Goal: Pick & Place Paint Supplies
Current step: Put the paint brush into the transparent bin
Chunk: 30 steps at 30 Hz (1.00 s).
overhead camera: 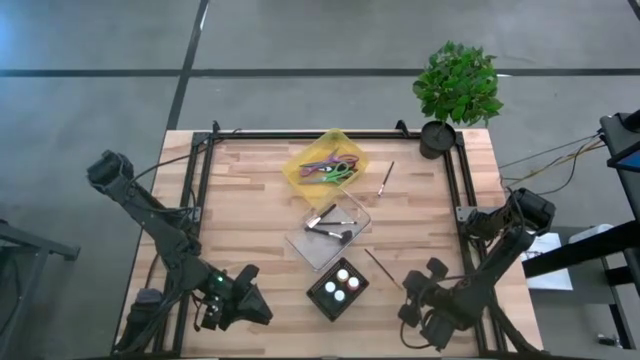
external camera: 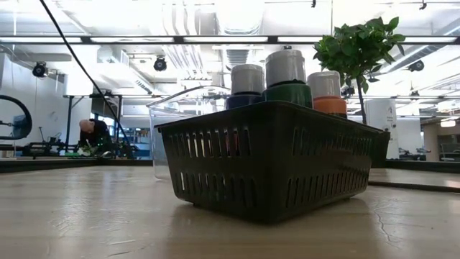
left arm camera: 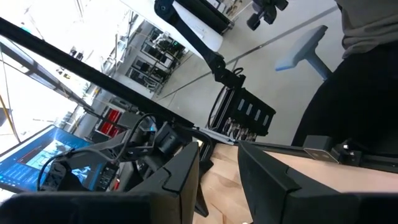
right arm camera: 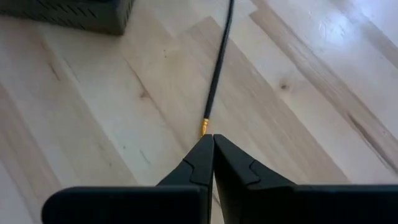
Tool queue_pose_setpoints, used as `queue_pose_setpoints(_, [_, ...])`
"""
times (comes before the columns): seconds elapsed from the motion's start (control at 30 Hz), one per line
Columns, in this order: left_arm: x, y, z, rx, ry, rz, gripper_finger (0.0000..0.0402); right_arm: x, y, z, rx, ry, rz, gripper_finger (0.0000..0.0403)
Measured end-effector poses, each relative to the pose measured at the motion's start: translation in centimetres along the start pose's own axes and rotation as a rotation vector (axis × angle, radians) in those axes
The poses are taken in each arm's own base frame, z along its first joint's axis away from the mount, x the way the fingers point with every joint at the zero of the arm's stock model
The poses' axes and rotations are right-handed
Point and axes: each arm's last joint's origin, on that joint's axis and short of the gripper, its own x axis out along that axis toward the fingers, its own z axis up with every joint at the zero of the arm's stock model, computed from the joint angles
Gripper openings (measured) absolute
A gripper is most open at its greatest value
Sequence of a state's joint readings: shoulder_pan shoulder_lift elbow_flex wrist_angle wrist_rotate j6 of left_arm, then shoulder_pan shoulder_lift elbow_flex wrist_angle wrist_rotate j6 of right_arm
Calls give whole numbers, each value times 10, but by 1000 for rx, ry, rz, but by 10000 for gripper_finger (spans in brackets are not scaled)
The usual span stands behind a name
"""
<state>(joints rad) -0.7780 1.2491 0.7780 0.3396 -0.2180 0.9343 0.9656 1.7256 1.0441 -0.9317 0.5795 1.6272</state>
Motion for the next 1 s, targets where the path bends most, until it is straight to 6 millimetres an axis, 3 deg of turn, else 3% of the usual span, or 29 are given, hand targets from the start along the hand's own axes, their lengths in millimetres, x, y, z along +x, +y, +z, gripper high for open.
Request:
queue_pose_setpoints(0.2, [0, 0, 0, 0, 0, 0, 118, 6, 3, 2, 26, 6, 31, 24])
queue_pose_setpoints(0.5, [0, 0, 0, -3, 0, -1, 118, 13, -2, 2, 91, 23, 8, 123])
queue_pose_setpoints(1.0, [0, 0, 0, -15, 1, -1, 118, 36, 1, 0, 135, 172, -65, 127])
